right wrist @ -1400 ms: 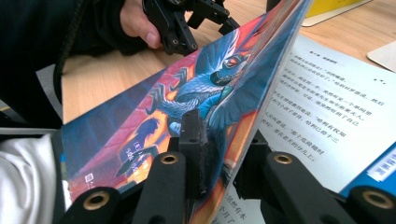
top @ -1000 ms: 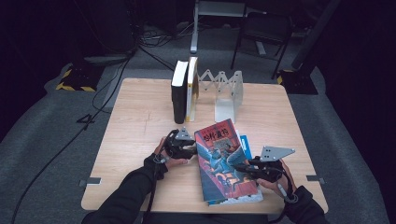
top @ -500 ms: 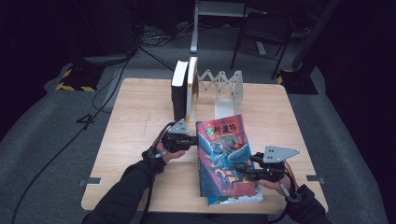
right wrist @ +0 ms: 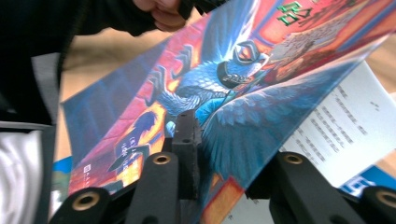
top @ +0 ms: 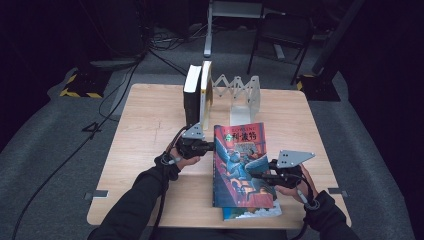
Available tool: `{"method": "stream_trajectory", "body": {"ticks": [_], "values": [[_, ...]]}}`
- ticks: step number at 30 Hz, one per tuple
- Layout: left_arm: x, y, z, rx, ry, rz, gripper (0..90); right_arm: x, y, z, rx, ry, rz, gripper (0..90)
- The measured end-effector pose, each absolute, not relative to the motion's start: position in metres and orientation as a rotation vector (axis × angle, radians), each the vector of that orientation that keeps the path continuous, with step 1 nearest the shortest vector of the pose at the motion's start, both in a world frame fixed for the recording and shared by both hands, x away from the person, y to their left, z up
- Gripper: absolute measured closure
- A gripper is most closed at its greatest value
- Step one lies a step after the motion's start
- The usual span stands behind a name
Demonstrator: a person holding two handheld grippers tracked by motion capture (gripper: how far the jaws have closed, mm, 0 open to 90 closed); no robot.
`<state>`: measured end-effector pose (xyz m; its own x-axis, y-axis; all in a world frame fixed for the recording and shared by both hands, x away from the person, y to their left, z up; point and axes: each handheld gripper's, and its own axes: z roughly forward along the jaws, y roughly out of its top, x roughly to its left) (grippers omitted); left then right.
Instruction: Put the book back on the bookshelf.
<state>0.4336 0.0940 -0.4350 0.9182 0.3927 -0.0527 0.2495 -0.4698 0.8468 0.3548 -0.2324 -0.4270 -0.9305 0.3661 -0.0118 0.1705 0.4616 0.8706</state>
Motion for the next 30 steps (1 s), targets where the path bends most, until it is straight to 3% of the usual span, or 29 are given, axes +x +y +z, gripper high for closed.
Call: {"method": "stream_trajectory", "body": {"ticks": [11,24,27,30], "values": [[0.441,0.096,-0.393,2.043,0.479,0.256,89.9,0.349,-0.226,-0.418,0.414,2.244,1.444,76.2],[0.448,0.099,-0.405,1.979,0.525,0.140,83.1,0.326,-0.235,-0.415,0.300,2.232,1.502,78.5],[0.447,0.096,-0.403,1.979,0.499,0.147,88.4,0.327,-0.233,-0.416,0.282,2.248,1.502,75.1],[0.443,0.092,-0.399,1.975,0.470,0.150,89.3,0.332,-0.234,-0.413,0.324,2.262,1.520,61.1]]}}
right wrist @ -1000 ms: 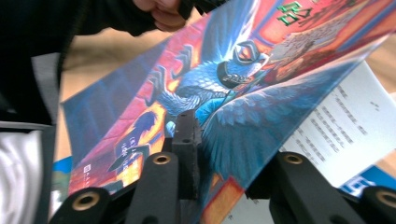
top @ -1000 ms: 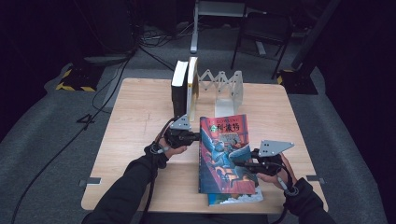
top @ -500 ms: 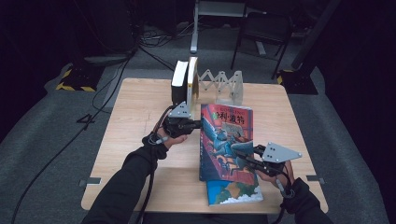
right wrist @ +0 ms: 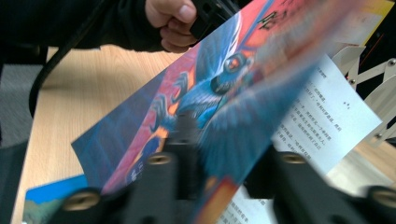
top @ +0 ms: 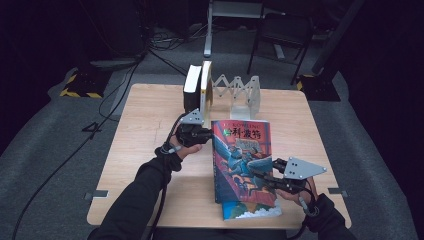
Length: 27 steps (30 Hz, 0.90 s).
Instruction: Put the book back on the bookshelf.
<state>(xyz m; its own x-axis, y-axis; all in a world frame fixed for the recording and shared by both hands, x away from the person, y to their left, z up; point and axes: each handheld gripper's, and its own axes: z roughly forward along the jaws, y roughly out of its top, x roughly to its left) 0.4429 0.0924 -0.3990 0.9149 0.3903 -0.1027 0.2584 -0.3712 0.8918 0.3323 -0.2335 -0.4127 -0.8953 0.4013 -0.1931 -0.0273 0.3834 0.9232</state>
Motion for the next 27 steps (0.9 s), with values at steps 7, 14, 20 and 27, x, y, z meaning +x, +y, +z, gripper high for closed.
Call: {"method": "stream_trajectory", "body": {"ticks": [7,14,20,27], "values": [[0.441,0.084,-0.385,1.998,0.441,0.175,89.9,0.346,-0.236,-0.408,0.382,2.327,1.545,67.8],[0.445,0.083,-0.370,1.996,0.449,0.225,89.8,0.341,-0.235,-0.403,0.359,2.267,1.534,82.8],[0.445,0.081,-0.354,1.997,0.415,0.255,89.6,0.329,-0.243,-0.402,0.351,2.151,1.523,86.0],[0.437,0.087,-0.363,1.983,0.449,0.280,77.3,0.315,-0.246,-0.406,0.330,2.131,1.489,86.1]]}}
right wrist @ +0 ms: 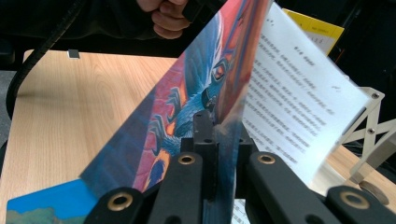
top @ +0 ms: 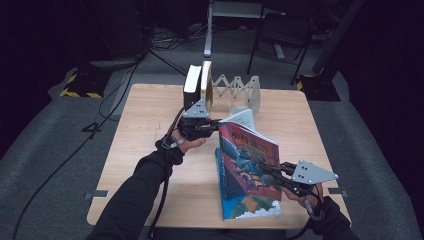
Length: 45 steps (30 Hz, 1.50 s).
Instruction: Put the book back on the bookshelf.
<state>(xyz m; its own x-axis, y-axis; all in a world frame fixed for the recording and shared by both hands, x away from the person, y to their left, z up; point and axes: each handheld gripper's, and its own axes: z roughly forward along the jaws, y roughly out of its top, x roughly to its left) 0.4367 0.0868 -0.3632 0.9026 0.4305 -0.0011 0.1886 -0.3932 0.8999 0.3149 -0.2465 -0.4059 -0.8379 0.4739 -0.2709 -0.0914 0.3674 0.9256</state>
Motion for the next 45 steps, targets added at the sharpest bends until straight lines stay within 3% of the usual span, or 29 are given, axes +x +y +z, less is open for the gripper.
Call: {"method": "stream_trajectory", "body": {"ticks": [7,13,20,33,42,45], "values": [[0.412,0.107,-0.398,1.998,0.536,0.212,49.2,0.317,-0.245,-0.408,0.344,2.154,1.475,86.2],[0.384,0.100,-0.415,2.103,0.494,0.251,36.9,0.320,-0.244,-0.409,0.364,2.148,1.481,86.1],[0.353,0.088,-0.434,2.159,0.418,0.106,24.1,0.320,-0.243,-0.410,0.368,2.142,1.471,85.6],[0.359,0.055,-0.447,2.063,0.456,0.030,20.1,0.320,-0.242,-0.411,0.364,2.146,1.466,85.4],[0.378,0.057,-0.436,1.992,0.499,0.054,33.9,0.320,-0.242,-0.410,0.354,2.144,1.481,85.2],[0.378,0.053,-0.424,2.018,0.447,0.140,40.2,0.320,-0.243,-0.408,0.340,2.131,1.501,84.8]]}}
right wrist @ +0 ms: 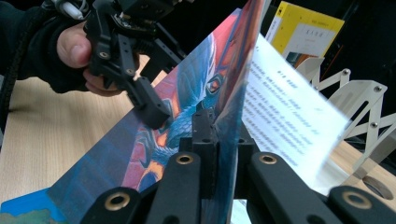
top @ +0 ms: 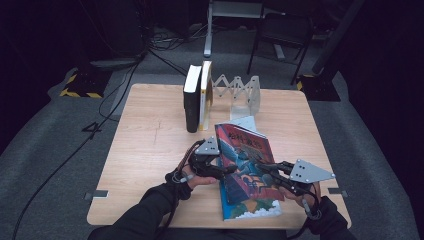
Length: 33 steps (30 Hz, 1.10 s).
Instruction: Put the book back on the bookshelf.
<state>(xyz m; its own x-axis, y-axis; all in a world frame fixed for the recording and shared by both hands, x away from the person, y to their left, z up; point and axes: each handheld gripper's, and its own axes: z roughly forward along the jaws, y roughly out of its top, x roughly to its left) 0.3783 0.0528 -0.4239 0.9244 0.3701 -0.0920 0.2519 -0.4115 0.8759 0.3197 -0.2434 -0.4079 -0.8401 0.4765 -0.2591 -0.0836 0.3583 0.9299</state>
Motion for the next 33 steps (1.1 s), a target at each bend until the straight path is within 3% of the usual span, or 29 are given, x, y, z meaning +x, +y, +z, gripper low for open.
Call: {"method": "stream_trajectory", "body": {"ticks": [18,27,33], "values": [[0.375,0.053,-0.397,1.948,0.358,0.273,64.0,0.327,-0.253,-0.405,0.397,2.072,1.525,79.6],[0.367,0.054,-0.386,1.959,0.290,0.365,68.9,0.333,-0.254,-0.402,0.439,2.041,1.529,79.5],[0.361,0.058,-0.387,1.958,0.257,0.352,69.9,0.333,-0.257,-0.400,0.452,2.016,1.536,76.1]]}}
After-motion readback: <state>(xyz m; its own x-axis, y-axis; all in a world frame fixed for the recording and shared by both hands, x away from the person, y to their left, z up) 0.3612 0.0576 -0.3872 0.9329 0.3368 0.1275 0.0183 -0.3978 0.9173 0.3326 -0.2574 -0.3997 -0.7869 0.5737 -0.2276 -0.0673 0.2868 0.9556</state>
